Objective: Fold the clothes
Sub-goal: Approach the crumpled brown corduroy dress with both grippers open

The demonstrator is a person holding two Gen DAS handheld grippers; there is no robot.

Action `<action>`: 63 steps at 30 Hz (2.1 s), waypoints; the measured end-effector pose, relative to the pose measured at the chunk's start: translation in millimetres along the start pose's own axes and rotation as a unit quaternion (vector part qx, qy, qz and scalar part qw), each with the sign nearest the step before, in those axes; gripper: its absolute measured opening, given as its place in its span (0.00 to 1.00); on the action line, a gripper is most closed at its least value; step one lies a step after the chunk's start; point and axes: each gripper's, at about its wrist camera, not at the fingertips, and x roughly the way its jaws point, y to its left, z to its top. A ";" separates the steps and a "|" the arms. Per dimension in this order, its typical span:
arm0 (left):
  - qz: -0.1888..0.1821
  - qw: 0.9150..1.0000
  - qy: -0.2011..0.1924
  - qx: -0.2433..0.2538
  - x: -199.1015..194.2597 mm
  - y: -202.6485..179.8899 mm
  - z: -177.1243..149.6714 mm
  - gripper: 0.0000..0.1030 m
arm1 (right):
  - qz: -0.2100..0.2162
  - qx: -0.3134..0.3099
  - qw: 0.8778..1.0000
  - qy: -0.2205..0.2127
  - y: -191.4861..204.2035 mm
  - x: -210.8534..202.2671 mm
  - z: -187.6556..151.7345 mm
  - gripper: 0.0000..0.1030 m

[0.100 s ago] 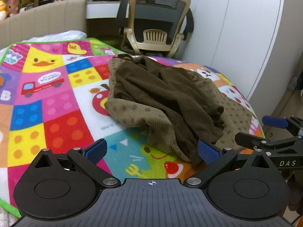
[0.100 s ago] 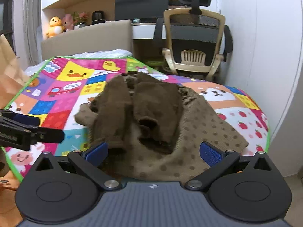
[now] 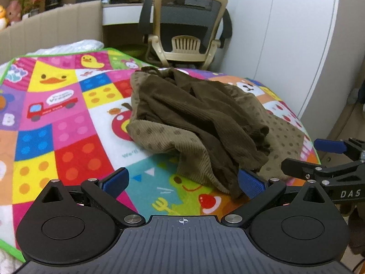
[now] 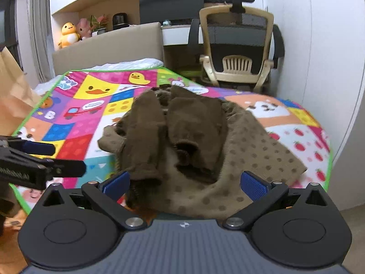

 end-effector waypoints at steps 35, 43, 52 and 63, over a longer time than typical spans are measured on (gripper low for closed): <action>-0.011 0.999 0.033 0.024 -0.3 -8.2 -4.0 1.00 | 0.040 0.042 0.998 0.028 2.8 5.6 -0.8 1.00; -0.011 0.999 0.038 0.019 1.4 -6.5 -4.6 1.00 | 0.041 0.041 0.998 0.033 2.3 7.9 -2.5 1.00; -0.010 0.999 0.038 0.013 1.9 -5.1 -3.7 1.00 | 0.043 0.047 0.997 0.033 0.4 8.4 -1.9 1.00; -0.006 0.999 0.038 0.007 2.6 -2.5 -3.3 1.00 | 0.044 0.046 0.997 0.038 0.6 11.3 -3.4 1.00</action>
